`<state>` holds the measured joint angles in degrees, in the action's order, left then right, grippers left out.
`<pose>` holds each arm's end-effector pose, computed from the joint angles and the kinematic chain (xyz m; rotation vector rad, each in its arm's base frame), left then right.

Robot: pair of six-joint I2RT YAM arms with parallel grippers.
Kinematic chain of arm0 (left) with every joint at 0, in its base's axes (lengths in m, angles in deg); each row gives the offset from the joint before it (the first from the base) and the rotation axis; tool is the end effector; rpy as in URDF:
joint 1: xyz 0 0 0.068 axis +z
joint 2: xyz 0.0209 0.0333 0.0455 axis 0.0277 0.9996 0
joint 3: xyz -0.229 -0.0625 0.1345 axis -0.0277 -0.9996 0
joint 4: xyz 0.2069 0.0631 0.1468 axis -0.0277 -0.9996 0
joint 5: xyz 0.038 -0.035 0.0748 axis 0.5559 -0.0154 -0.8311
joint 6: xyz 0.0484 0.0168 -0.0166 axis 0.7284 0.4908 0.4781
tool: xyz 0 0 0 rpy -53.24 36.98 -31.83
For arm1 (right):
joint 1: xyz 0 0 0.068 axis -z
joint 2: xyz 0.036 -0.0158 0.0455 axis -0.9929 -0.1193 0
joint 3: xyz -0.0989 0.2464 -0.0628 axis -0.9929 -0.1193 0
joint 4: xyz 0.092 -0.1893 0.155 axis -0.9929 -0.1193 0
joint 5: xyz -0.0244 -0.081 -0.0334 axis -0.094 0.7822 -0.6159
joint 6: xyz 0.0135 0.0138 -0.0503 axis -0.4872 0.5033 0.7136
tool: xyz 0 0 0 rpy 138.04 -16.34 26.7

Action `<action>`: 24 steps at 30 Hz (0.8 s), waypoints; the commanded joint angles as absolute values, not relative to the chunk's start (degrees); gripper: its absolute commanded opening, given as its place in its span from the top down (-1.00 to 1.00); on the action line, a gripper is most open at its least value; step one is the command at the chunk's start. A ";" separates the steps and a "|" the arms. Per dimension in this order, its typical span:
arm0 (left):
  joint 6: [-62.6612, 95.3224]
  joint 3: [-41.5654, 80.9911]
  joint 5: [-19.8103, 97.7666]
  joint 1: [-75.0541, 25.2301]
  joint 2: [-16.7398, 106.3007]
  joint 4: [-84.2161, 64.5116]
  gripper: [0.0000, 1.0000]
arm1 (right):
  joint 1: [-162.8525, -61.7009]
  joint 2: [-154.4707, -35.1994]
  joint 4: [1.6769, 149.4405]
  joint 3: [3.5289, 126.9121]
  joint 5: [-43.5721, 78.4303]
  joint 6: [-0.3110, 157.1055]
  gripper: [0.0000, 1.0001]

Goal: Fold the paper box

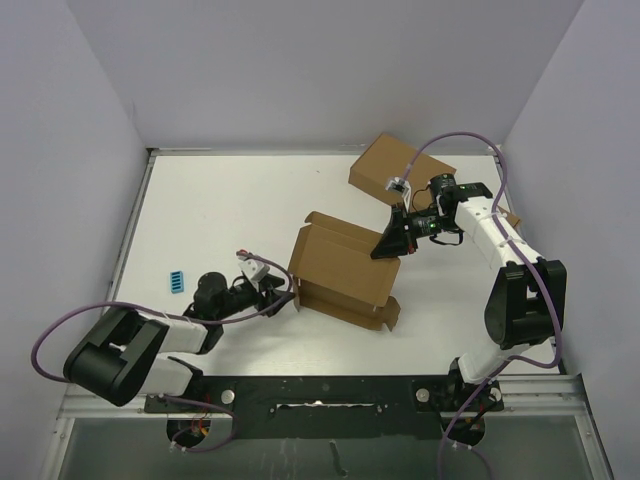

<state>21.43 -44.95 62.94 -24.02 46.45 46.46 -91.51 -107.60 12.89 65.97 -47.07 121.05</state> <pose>0.1764 -0.1057 0.1422 0.7102 1.6792 -0.8954 0.2949 0.0774 0.2768 -0.9692 2.0335 1.5478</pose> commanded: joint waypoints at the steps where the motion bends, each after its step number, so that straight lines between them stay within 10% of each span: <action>1: 20.35 -42.09 61.81 -25.21 48.63 53.37 0.02 | -92.13 -107.25 13.58 65.79 -46.99 124.32 1.00; 24: 21.90 -40.23 45.45 -33.28 54.78 59.07 0.08 | -92.60 -107.80 12.88 65.96 -47.51 124.96 1.00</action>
<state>21.28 -42.17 50.66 -32.02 53.34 52.88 -91.88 -107.62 12.21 65.97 -47.16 122.14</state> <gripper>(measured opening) 0.472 0.039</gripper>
